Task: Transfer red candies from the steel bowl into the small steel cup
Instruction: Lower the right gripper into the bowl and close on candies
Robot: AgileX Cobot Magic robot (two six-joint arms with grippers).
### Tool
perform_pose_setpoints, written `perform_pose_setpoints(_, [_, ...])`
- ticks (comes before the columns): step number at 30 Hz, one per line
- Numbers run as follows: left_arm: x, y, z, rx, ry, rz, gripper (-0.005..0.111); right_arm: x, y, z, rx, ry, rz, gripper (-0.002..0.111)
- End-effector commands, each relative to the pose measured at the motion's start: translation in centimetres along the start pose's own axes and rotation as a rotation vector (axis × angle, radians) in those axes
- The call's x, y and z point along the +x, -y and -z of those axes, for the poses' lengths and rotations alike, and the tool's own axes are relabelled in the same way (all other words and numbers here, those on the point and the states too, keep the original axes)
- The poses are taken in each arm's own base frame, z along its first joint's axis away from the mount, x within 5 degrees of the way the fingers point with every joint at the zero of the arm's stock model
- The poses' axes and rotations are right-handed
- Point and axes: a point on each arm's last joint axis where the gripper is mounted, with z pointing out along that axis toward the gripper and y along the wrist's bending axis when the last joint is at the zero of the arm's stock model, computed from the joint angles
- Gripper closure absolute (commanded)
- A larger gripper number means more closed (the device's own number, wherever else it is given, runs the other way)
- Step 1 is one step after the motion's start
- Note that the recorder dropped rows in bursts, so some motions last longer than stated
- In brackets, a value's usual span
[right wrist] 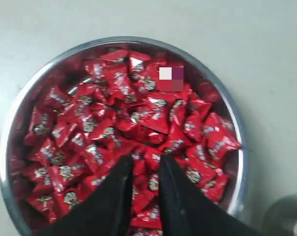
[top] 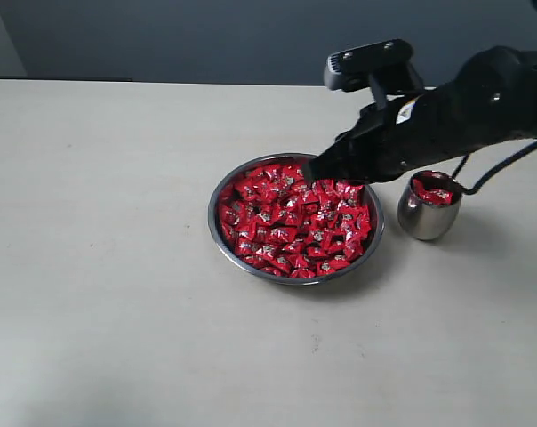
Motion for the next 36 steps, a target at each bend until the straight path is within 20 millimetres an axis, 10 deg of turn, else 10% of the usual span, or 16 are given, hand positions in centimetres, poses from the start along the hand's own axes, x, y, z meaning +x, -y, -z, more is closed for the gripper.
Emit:
perform_pose_setpoints(1, [-0.3,0.0,0.1,0.006,0.019,-0.002,0.106,-0.7,-2.8,-3.0,-0.059,-0.064,0.065,0.089])
perform_pose_setpoints(12, [-0.3,0.0,0.1,0.006,0.019,-0.002,0.106,-0.7,-3.5,-10.8,-0.074,-0.228,0.094,0.089])
perform_pose_setpoints(17, [-0.3,0.0,0.1,0.006,0.019,-0.002,0.106,-0.6,-3.3,-11.3,-0.063,-0.247,0.135,0.063])
perform_pose_setpoints(29, [-0.3,0.0,0.1,0.006,0.019,-0.002,0.106,-0.4,-2.9,-11.2,-0.056,-0.278,0.15,0.068])
perform_pose_setpoints(36, [-0.3,0.0,0.1,0.006,0.019,-0.002,0.106,-0.2,-2.8,-11.1,-0.053,-0.297,0.16,0.108])
